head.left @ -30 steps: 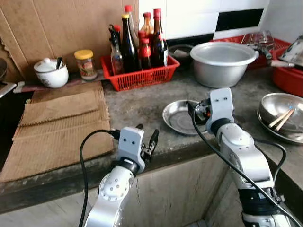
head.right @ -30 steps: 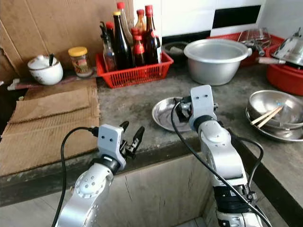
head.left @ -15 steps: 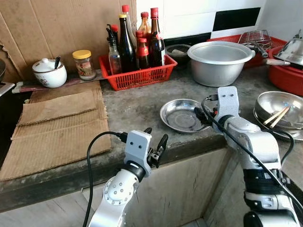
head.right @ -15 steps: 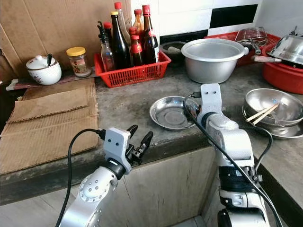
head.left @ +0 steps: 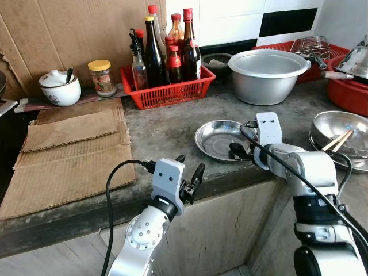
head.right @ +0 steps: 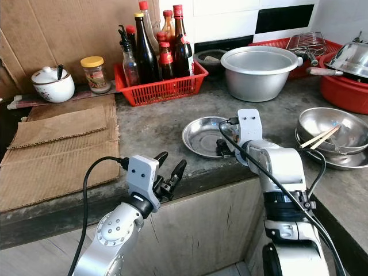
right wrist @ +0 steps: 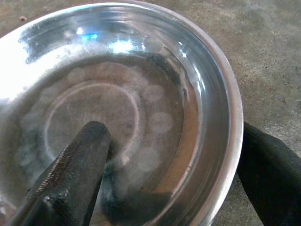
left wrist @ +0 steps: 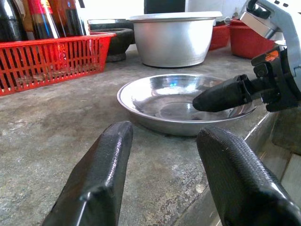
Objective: Kitchen organization
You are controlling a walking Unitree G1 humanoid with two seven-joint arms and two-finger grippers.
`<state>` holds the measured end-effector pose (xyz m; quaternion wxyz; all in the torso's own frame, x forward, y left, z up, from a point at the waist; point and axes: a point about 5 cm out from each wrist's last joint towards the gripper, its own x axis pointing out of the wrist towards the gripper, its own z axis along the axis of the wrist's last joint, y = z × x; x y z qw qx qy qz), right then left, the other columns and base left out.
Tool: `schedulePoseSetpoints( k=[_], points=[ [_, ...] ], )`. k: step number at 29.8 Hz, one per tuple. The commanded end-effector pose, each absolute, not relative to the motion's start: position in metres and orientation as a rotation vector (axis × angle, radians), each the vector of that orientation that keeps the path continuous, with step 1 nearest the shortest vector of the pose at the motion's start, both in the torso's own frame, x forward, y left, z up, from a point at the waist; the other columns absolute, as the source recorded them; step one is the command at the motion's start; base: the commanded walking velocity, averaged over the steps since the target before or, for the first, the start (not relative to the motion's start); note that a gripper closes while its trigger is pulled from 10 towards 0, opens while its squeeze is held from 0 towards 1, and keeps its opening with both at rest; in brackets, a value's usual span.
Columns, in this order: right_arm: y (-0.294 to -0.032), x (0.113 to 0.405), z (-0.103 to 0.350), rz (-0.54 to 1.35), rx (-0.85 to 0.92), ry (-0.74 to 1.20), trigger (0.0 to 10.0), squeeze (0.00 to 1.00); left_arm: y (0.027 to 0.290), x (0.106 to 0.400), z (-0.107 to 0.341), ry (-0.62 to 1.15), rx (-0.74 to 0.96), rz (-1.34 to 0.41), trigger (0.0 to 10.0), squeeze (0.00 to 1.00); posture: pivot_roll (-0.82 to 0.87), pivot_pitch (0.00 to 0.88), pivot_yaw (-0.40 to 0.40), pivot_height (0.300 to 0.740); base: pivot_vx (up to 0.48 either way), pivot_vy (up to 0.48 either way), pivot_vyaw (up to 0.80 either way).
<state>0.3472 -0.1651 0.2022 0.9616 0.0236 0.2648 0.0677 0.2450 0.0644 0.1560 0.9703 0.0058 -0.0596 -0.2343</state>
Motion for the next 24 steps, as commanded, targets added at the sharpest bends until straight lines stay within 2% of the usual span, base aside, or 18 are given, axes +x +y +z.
schedulePoseSetpoints(
  k=[1,3,18,24],
  points=[
    [-0.161,0.348,0.196,0.150,0.074,0.595,6.4,0.00,0.065,0.244,0.158,-0.131,0.017,-0.465,10.0,0.00,0.08,0.037,-0.004,0.740,0.000,0.000,0.00],
    [-0.161,0.349,0.193,0.140,0.072,0.622,0.0,0.00,0.065,0.244,0.158,-0.133,0.017,-0.465,10.0,0.00,0.08,0.037,-0.006,0.740,0.000,0.000,0.00],
    [-0.155,0.349,0.184,0.135,0.098,0.681,0.0,0.00,0.065,0.246,0.159,-0.145,0.017,-0.456,10.0,0.00,0.09,0.026,-0.015,0.740,0.000,0.000,0.00],
    [-0.152,0.347,0.177,0.120,0.216,0.702,0.0,0.00,0.065,0.247,0.159,-0.148,0.021,-0.452,10.0,0.00,0.09,0.016,-0.016,0.740,0.000,0.000,0.00]
  ],
)
